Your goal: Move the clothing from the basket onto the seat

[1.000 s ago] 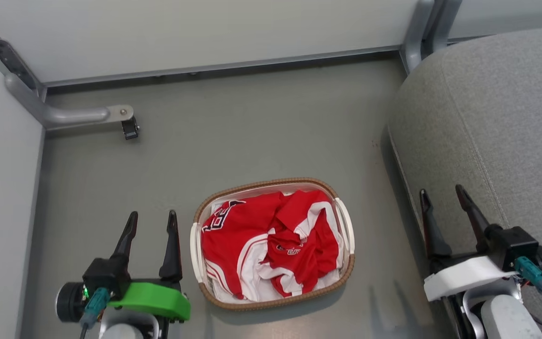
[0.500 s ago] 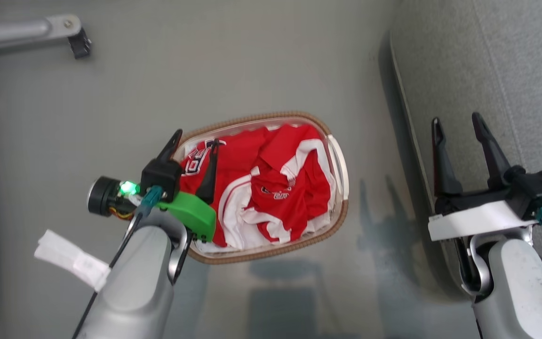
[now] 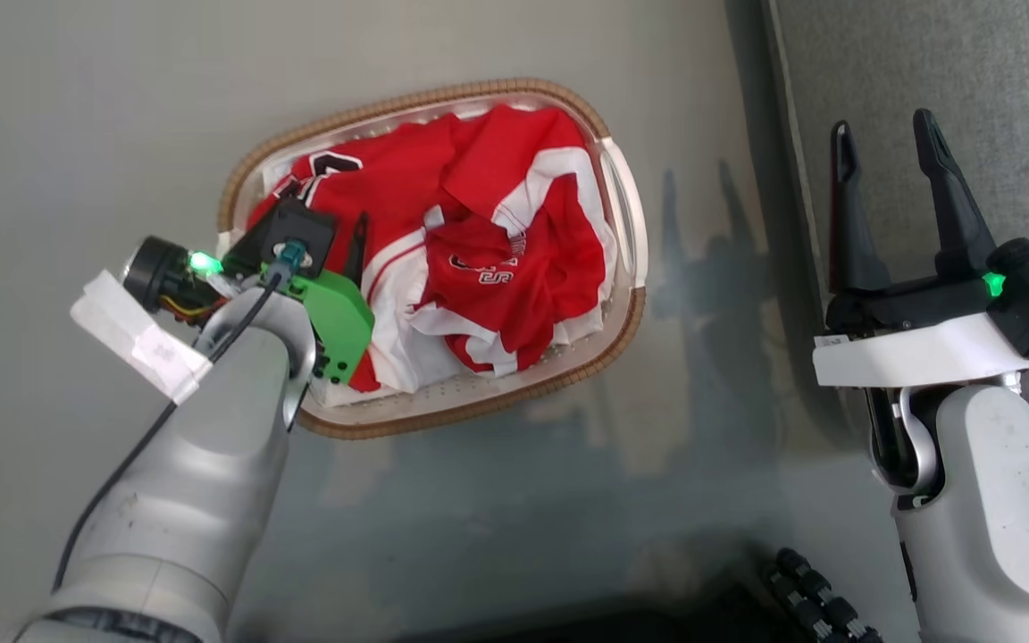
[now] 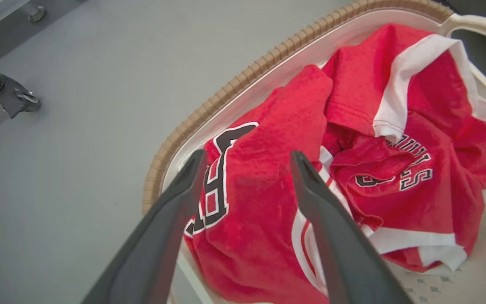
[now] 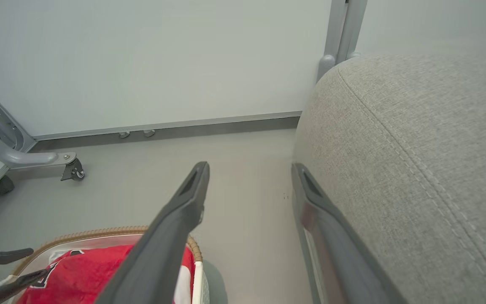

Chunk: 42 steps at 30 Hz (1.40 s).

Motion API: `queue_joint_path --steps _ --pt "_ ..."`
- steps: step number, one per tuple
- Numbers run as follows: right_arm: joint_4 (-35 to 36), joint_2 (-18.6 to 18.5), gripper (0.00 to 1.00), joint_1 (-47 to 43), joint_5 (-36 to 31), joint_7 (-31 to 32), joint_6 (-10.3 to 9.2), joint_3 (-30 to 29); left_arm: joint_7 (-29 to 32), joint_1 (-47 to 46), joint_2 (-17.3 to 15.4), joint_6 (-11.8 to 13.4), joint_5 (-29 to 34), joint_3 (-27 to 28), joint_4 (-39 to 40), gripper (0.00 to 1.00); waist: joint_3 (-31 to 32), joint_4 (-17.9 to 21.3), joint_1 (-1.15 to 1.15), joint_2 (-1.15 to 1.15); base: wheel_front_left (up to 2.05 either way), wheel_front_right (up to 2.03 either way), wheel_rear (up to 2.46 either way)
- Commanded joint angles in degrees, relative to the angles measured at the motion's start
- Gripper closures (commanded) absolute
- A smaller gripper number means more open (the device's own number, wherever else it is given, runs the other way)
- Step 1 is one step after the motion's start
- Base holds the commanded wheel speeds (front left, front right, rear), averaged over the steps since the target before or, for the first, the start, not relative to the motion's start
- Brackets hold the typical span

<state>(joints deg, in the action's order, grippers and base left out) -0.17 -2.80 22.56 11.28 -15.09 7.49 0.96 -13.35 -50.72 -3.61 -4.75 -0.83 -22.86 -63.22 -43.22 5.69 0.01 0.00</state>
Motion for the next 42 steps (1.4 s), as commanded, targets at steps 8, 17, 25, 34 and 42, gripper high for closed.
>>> queue_joint_path --steps 8,17,25,34,42 --pt "0.00 -0.19 0.00 1.35 2.92 -0.12 0.00 1.16 0.26 -6.91 -2.22 3.47 1.49 -1.33 -5.92 0.00 -6.62 3.65 -0.01 0.00 0.00 0.00 0.00" --pt "0.01 -0.18 0.00 1.69 4.37 -0.12 0.00 1.73 1.87 -8.68 -2.17 4.97 0.81 -1.82 -8.56 0.00 -7.71 4.25 -0.01 0.00 0.00 0.00 0.00" --pt "-0.40 -0.19 0.00 1.78 4.68 -0.12 0.00 1.67 3.92 -7.78 -1.23 4.26 0.07 -2.83 -9.61 1.00 -7.48 4.06 -0.01 0.00 0.00 0.00 0.00" --pt "-1.71 -0.19 0.00 1.15 4.14 -0.12 0.00 1.16 2.61 -5.48 -0.29 3.46 -0.65 -4.27 -10.02 1.00 -4.12 2.97 -0.01 0.00 0.00 0.00 0.00" --pt "-3.18 -0.20 0.00 -0.51 2.26 -0.12 0.00 0.48 -0.22 -3.05 0.39 1.03 -0.29 -7.16 -8.54 1.00 2.66 0.65 -0.01 0.00 0.00 0.00 0.00"
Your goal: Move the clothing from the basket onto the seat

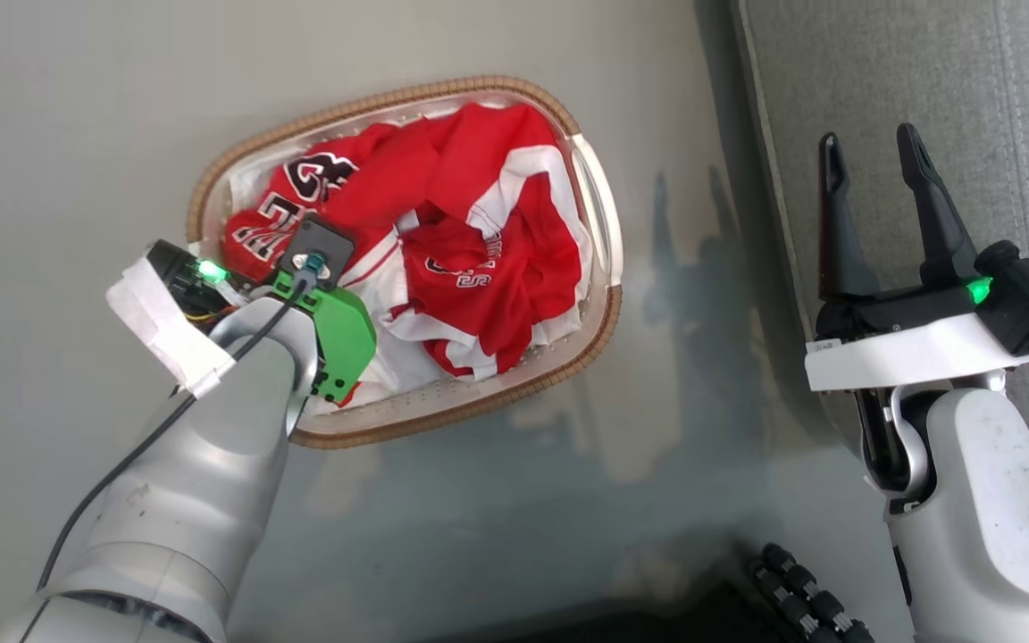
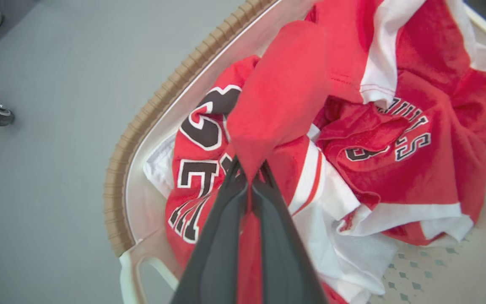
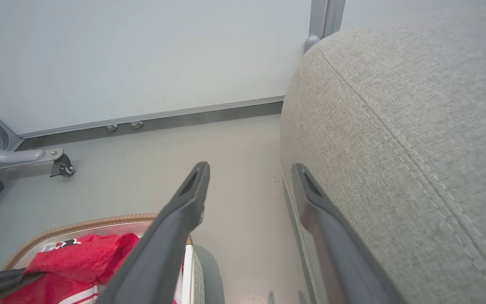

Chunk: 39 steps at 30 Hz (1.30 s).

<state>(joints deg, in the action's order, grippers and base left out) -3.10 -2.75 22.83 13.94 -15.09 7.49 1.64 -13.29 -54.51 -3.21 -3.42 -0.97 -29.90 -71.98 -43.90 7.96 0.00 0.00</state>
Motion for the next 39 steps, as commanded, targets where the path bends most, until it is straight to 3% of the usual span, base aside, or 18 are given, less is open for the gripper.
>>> queue_joint_path --steps 1,12,20,30,35,39 --pt "-0.43 -0.25 0.00 -1.12 -0.69 -0.12 0.00 -0.31 -0.59 1.21 0.05 -0.62 -0.23 -0.52 0.56 1.00 4.33 -1.97 0.00 0.00 0.00 0.00 0.00" --pt "-3.37 -0.26 0.00 -6.81 -3.00 -0.12 0.00 -0.77 -1.98 8.01 0.32 -3.69 -1.43 -6.19 10.12 1.00 19.94 -5.41 0.00 0.00 0.00 0.00 0.00" --pt "-5.60 -0.27 0.00 -12.48 -3.36 -0.12 0.00 -0.35 -1.94 11.64 -2.50 -4.06 -5.22 -9.62 21.24 1.00 31.28 -5.89 0.00 0.00 0.00 0.00 0.00" --pt "-6.18 -0.26 0.00 -15.62 -3.84 -0.12 0.00 1.44 4.90 7.71 -11.59 -4.00 -15.49 -18.86 40.16 1.00 39.91 -5.16 0.00 0.00 0.00 0.00 0.00" --pt "-5.81 -0.25 0.00 -14.90 -4.64 -0.12 0.00 3.21 9.95 3.97 -17.17 -3.99 -18.88 -19.56 49.46 1.00 41.52 -4.75 0.00 0.00 0.00 0.00 0.00" --pt "-5.47 -0.26 0.00 -13.67 -4.57 -0.12 0.00 5.02 12.94 2.19 -19.63 -3.99 -20.11 -19.30 53.95 1.00 42.09 -4.40 0.00 0.00 0.00 0.00 0.00"
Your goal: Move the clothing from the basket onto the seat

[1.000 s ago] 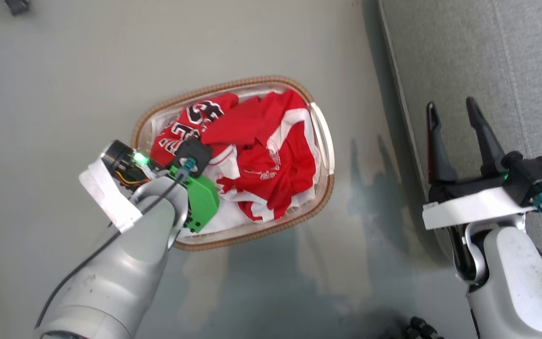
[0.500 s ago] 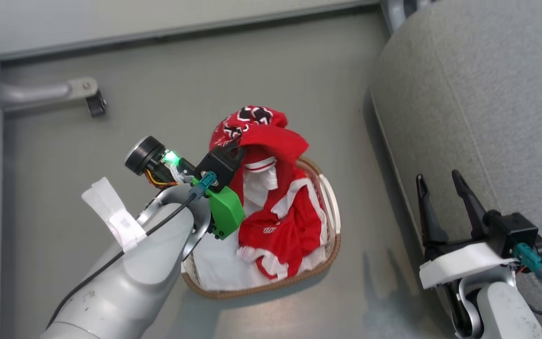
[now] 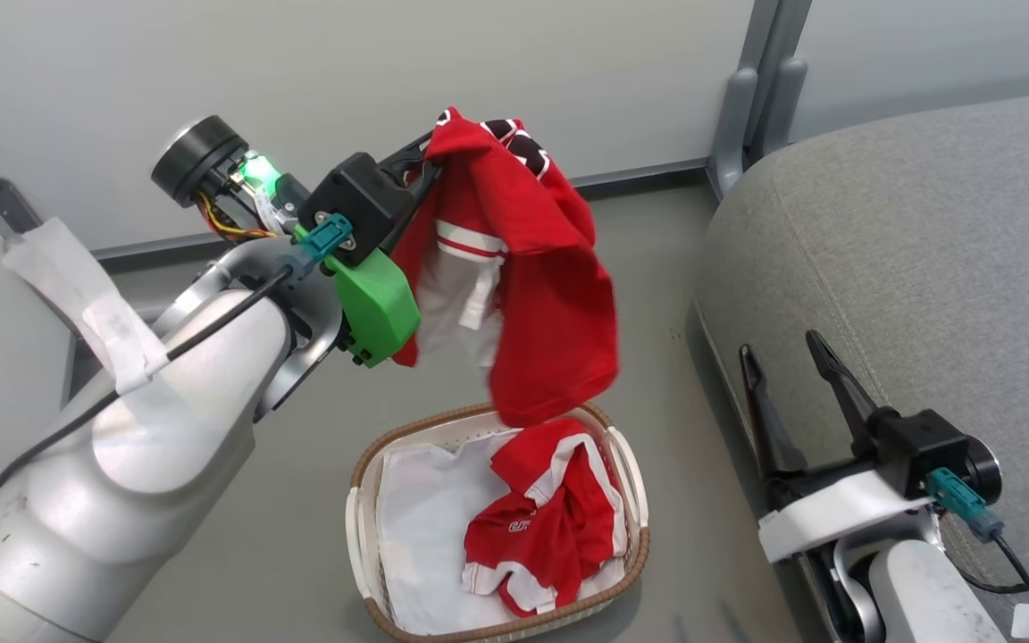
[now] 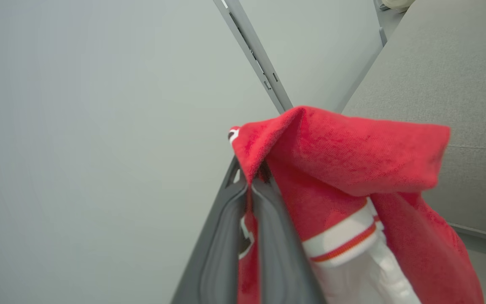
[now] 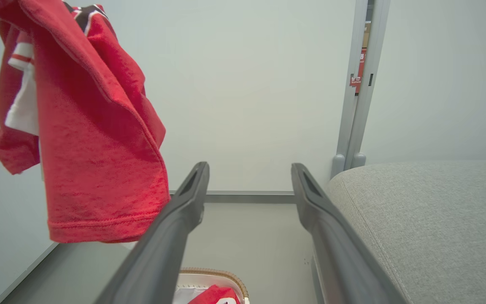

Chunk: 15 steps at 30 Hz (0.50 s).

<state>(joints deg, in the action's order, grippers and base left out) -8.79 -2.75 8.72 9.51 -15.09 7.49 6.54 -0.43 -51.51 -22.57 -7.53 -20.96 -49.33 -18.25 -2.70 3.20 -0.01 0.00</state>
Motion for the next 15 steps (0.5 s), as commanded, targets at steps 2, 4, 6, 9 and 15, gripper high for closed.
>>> queue_joint_path --steps 2,4,6,9,15 --pt "0.35 -0.23 0.00 1.20 0.14 -0.12 0.00 1.50 0.99 -1.14 -0.88 0.11 -0.62 0.14 1.80 1.00 1.06 0.52 0.01 0.00 0.00 0.00 0.00" --pt "0.42 -0.24 0.00 2.08 -0.31 -0.12 0.00 3.33 1.56 -1.17 -1.29 0.11 -0.94 0.05 3.04 1.00 1.18 0.68 0.01 0.00 0.00 0.00 0.00" --pt "0.23 -0.24 0.00 3.42 -0.75 -0.12 0.00 5.48 1.72 -0.97 -1.49 0.15 -1.22 0.02 3.98 1.00 1.33 0.81 0.01 0.00 0.00 0.00 0.00" --pt "-1.07 -0.26 0.00 5.40 -1.44 -0.12 0.00 8.44 1.89 0.07 -1.43 0.38 -1.49 -0.36 4.75 1.00 1.57 0.90 0.01 0.00 0.00 0.00 0.00" --pt "-6.13 -0.28 0.00 11.04 -4.07 -0.12 -0.01 13.09 1.64 1.06 -0.64 0.51 -1.82 -1.35 6.39 1.00 1.94 0.89 0.01 0.00 0.00 0.00 0.00"
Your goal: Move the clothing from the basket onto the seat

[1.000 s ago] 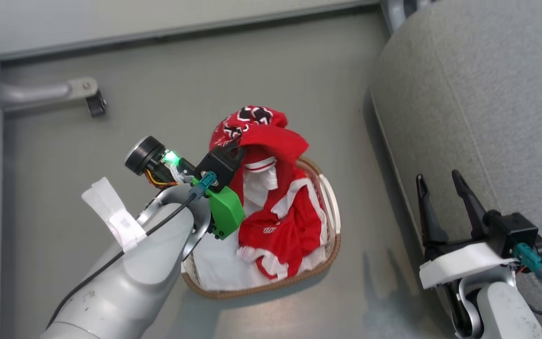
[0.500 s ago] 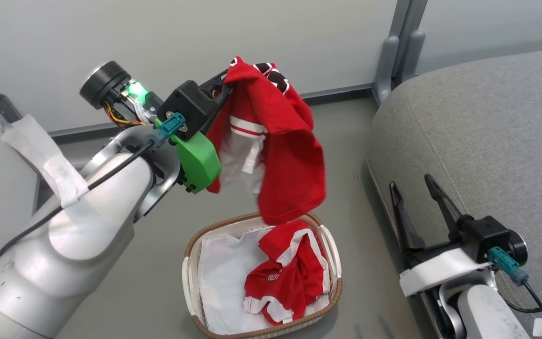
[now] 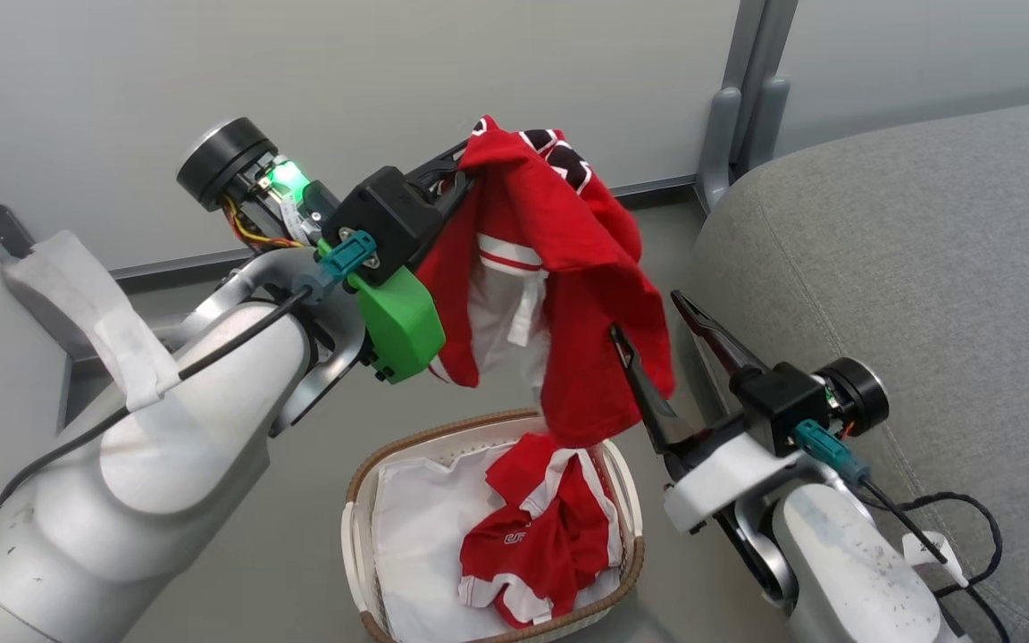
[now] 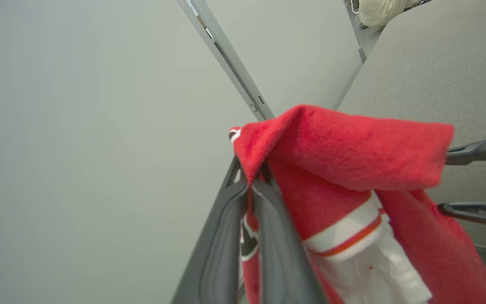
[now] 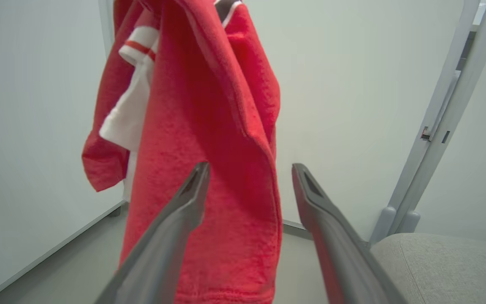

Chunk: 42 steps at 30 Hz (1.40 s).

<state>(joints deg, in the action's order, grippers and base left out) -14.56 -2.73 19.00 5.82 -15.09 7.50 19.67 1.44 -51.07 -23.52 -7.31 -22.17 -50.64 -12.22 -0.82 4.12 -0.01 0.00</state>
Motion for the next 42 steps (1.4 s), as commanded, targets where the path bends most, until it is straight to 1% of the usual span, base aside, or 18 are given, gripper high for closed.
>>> queue_joint_path --steps 1,8,13,19,20,21,22,23,28,31,32,33,34,35,42 --pt "-0.97 -0.30 0.00 1.49 -0.60 -0.12 -0.02 0.11 -0.33 0.79 0.48 0.35 -0.71 -0.18 0.56 1.00 0.13 -0.04 0.01 0.00 0.00 0.00 0.00" --pt "-4.67 -0.29 0.00 7.15 -1.54 -0.12 -0.02 3.11 -0.32 1.51 1.67 0.34 -0.76 -1.79 2.84 1.00 0.61 -0.15 0.01 0.00 0.00 0.00 0.00" --pt "-6.06 -0.27 0.00 10.37 -1.79 -0.12 -0.02 3.89 -0.20 1.88 1.79 0.44 -0.81 -2.45 4.00 1.00 0.75 -0.24 0.01 0.00 0.00 0.00 0.00" --pt "-9.94 -1.39 0.00 13.53 1.25 -0.11 -0.02 9.78 -0.50 2.46 1.78 0.35 -1.15 -3.15 4.32 1.00 0.93 -0.58 0.01 0.00 0.00 0.00 0.00" --pt "-11.35 -1.68 0.26 14.13 2.13 -0.08 -0.03 11.53 -0.54 2.61 1.83 0.40 -1.27 -3.20 4.15 1.00 0.98 -0.69 0.01 0.00 0.00 0.00 0.00" --pt "-12.37 -1.87 0.62 14.76 2.99 -0.08 -0.02 12.80 -0.57 2.72 1.84 0.50 -1.39 -3.21 4.02 1.00 1.02 -0.78 0.01 0.00 0.00 0.00 0.00" --pt "-13.42 -2.11 0.88 15.57 4.08 -0.08 -0.03 14.05 -0.66 2.97 1.83 0.76 -1.66 -3.02 3.79 1.00 1.05 -0.88 0.01 0.00 0.00 0.00 0.00" --pt "-13.94 -2.26 1.00 16.14 4.78 -0.08 -0.03 14.86 -0.70 3.16 1.78 0.90 -1.87 -2.84 3.62 1.00 1.04 -0.95 0.01 0.00 0.00 0.00 0.00" --pt "-14.63 -2.64 1.00 16.76 7.59 -0.08 -0.03 16.77 -1.26 5.38 0.60 2.24 -3.98 -1.54 1.92 1.00 0.73 -1.09 0.01 0.00 0.00 0.00 0.00" --pt "-14.31 -3.02 1.00 16.40 8.14 -0.08 -0.03 17.26 -2.29 7.38 -0.01 3.07 -5.31 -0.63 0.70 1.00 0.50 -1.01 0.01 0.00 0.00 0.00 0.00" --pt "-14.18 -3.11 1.00 16.22 8.39 -0.08 -0.03 17.35 -2.88 8.17 -0.17 3.42 -5.68 -0.31 0.24 0.82 0.41 -0.96 0.01 0.00 0.00 0.00 0.00" --pt "-14.09 -3.17 1.00 16.08 8.52 -0.08 -0.03 17.38 -3.51 8.90 -0.30 3.91 -5.99 -0.03 -0.13 0.61 0.34 -0.91 0.01 0.00 0.00 0.00 0.00" --pt "-13.94 -3.22 1.00 15.90 8.78 -0.08 -0.03 17.32 -4.60 9.87 -0.43 4.75 -6.30 0.43 -0.55 0.18 0.26 -0.84 0.01 0.00 0.00 0.00 0.00" --pt "-13.80 -3.26 1.00 15.75 8.95 -0.08 -0.03 17.18 -5.31 10.70 -0.49 5.16 -6.54 0.63 -0.83 0.00 0.20 -0.77 0.01 0.00 0.00 0.00 0.00" --pt "-12.84 -3.31 1.00 13.40 10.08 -0.08 -0.03 13.54 -10.69 18.89 1.64 8.20 -11.49 2.86 -2.21 0.00 -0.10 -0.71 0.01 0.00 0.00 0.00 0.00"
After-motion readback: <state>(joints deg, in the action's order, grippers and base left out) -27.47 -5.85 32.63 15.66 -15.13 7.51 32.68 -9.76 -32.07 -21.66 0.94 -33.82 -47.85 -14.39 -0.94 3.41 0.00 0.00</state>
